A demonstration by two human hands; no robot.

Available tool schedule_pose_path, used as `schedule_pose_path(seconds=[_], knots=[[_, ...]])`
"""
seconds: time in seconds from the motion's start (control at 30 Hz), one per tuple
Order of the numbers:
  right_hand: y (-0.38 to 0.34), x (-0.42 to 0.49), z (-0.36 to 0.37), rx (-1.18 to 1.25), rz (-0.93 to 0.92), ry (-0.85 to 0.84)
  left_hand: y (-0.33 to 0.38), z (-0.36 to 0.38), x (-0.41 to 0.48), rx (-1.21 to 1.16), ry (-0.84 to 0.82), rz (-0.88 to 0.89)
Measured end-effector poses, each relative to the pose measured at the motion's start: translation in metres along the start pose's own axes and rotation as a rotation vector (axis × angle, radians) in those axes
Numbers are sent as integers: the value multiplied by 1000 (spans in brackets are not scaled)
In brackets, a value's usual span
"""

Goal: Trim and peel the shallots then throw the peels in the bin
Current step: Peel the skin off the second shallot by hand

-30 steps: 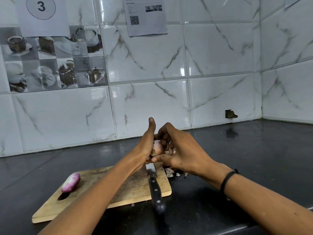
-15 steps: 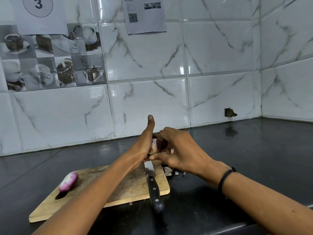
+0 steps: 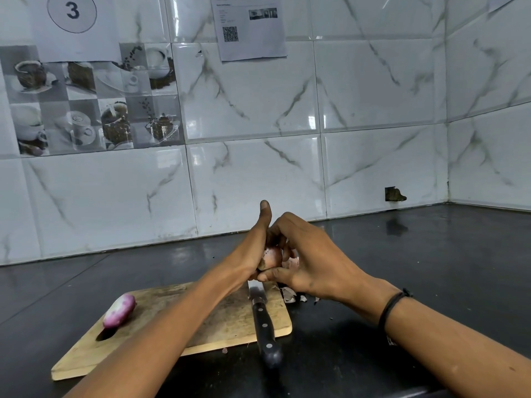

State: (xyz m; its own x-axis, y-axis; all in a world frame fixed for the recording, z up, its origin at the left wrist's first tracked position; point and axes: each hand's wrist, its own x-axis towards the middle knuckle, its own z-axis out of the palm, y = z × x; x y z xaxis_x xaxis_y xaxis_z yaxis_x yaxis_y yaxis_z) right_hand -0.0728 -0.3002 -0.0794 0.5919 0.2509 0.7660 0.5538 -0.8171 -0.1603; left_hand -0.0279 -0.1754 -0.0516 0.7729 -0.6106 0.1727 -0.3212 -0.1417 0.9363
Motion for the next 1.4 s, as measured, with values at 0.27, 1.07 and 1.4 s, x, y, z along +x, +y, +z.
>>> schedule_pose_path(seconds=[0.27, 1.07, 1.4], knots=[[-4, -1, -1, -51, 12, 65, -3, -11, 9, -88, 124, 1], [-10, -2, -7, 225, 182, 148, -4, -9, 12, -20, 169, 219], [-10, -2, -9, 209, 146, 125, -10, -9, 15, 5, 172, 207]])
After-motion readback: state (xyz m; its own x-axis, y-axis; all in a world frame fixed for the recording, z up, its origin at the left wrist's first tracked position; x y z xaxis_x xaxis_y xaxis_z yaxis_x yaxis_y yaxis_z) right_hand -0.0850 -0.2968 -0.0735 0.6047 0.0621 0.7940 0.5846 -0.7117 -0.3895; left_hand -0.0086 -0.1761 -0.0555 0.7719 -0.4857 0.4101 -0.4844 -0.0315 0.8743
